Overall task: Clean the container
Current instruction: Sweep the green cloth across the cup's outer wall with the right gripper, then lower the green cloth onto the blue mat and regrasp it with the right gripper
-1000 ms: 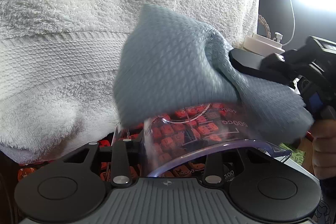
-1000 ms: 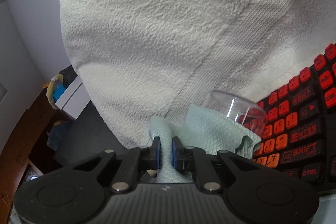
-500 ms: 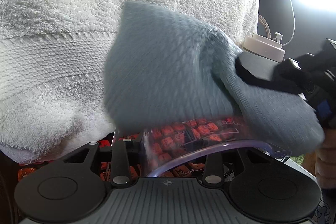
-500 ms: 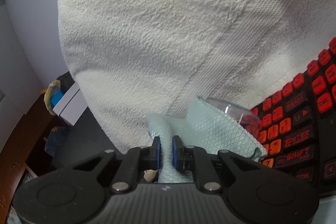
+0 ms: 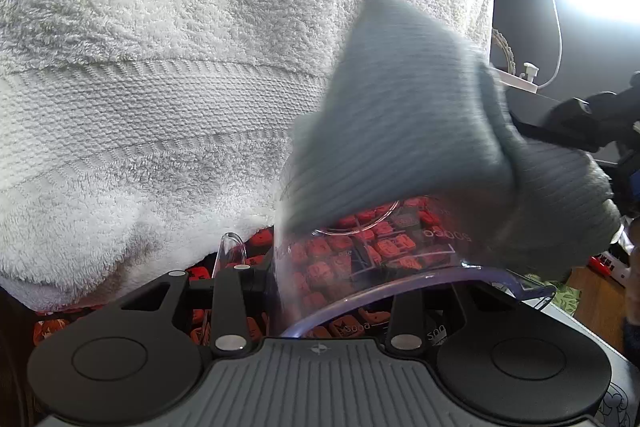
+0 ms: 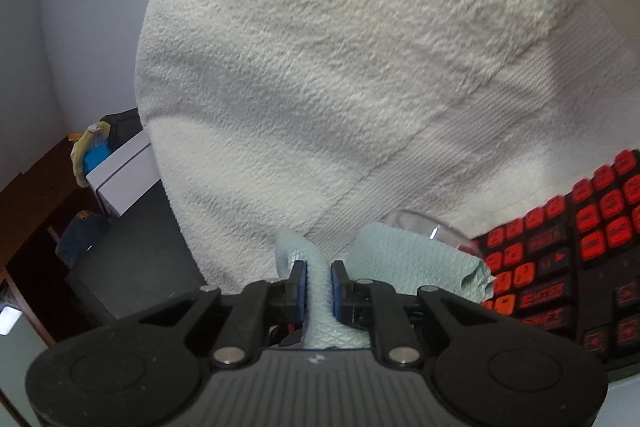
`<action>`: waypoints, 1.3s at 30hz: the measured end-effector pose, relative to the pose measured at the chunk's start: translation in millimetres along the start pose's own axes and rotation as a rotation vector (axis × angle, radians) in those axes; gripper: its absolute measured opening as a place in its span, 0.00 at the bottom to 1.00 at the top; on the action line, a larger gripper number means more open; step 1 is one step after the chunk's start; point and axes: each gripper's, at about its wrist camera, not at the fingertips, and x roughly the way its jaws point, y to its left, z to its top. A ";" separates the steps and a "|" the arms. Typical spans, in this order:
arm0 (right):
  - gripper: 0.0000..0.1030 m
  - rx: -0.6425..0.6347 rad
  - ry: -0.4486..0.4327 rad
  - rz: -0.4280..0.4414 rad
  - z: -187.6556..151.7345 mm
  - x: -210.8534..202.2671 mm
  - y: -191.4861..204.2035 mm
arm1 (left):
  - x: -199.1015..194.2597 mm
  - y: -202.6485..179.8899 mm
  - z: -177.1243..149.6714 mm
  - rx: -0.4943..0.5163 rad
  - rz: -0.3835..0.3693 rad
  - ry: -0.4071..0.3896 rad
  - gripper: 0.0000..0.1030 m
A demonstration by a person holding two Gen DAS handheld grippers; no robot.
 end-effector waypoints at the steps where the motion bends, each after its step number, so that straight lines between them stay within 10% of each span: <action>1: 0.12 -0.005 -0.012 -0.024 1.6 -8.0 1.2 | 0.3 -0.6 0.1 0.000 0.000 0.000 0.35; 12: 0.14 -0.288 0.040 -0.426 -19.1 -65.9 44.7 | 2.2 -3.2 0.3 -0.005 -0.003 -0.001 0.35; 23: 0.17 -0.317 0.245 -0.482 -87.7 -40.5 56.2 | -18.6 17.0 -12.2 -0.012 -0.007 -0.003 0.35; 30: 0.77 -0.369 0.267 -0.548 -84.8 -48.9 74.2 | -25.6 21.5 -17.2 -0.012 -0.007 -0.003 0.35; 39: 0.86 -0.456 0.261 -0.780 -92.7 -50.3 105.4 | -24.2 20.5 -16.4 -0.010 -0.006 -0.004 0.36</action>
